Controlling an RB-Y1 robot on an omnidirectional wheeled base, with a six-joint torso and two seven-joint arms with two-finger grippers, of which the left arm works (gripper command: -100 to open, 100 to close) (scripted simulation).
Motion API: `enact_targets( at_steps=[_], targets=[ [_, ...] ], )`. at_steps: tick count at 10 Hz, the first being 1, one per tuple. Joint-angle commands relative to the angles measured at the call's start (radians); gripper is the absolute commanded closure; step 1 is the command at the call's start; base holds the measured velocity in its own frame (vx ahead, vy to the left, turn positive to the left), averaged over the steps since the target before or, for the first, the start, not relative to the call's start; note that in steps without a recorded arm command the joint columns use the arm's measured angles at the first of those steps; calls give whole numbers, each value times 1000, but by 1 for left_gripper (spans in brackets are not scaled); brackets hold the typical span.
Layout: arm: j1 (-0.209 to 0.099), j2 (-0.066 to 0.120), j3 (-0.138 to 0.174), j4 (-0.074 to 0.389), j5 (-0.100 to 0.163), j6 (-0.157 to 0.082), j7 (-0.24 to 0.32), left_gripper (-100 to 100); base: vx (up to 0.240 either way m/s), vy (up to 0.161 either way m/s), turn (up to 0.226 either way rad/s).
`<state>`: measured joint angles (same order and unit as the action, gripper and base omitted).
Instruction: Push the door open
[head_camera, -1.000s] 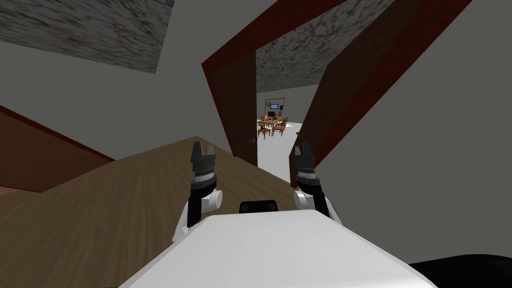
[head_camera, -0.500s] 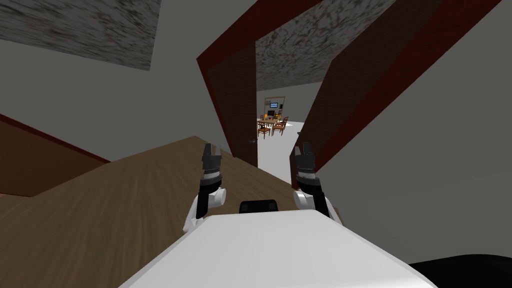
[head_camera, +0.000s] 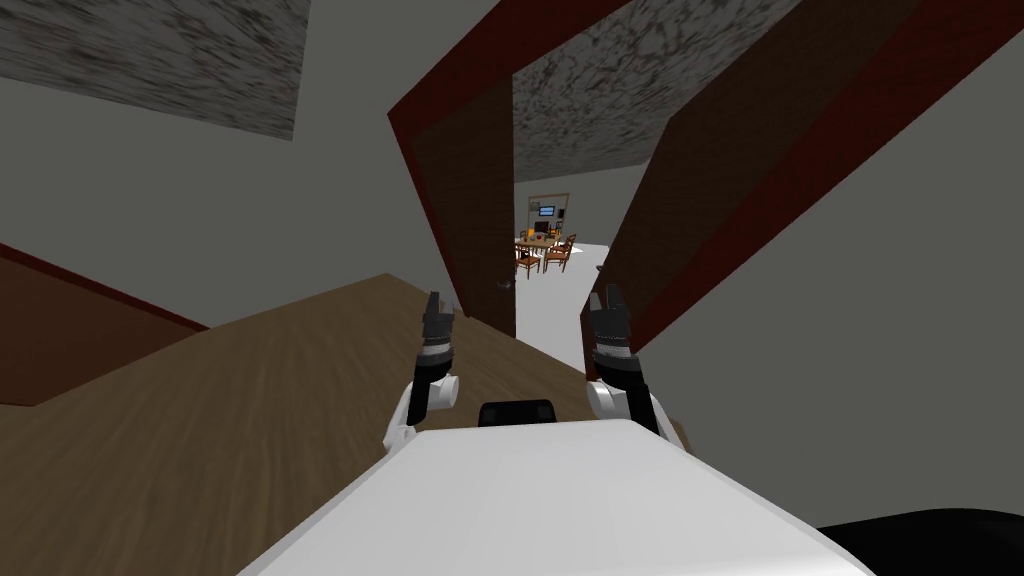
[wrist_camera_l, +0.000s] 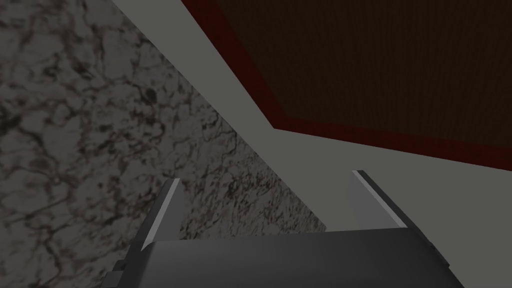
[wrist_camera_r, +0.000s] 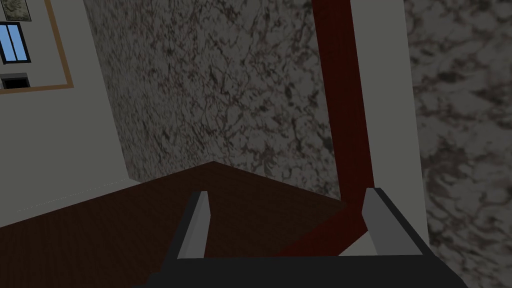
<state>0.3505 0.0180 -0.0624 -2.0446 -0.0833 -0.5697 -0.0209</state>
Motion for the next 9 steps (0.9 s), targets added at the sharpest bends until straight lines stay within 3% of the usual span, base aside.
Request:
enact_targets(
  at_steps=[1, 2, 8, 9],
  targets=[
    [-16, 9, -9, 50, 0, -9, 9, -100, 95, 24, -20],
    [-16, 9, -9, 50, 0, -9, 9, -100, 68, 23, -7],
    [-92, 34, -49, 243, -5, -44, 41, -100, 88, 31, -22],
    [-92, 34, -49, 255, -5, -44, 41, -100, 67, 27, -6]
  ],
)
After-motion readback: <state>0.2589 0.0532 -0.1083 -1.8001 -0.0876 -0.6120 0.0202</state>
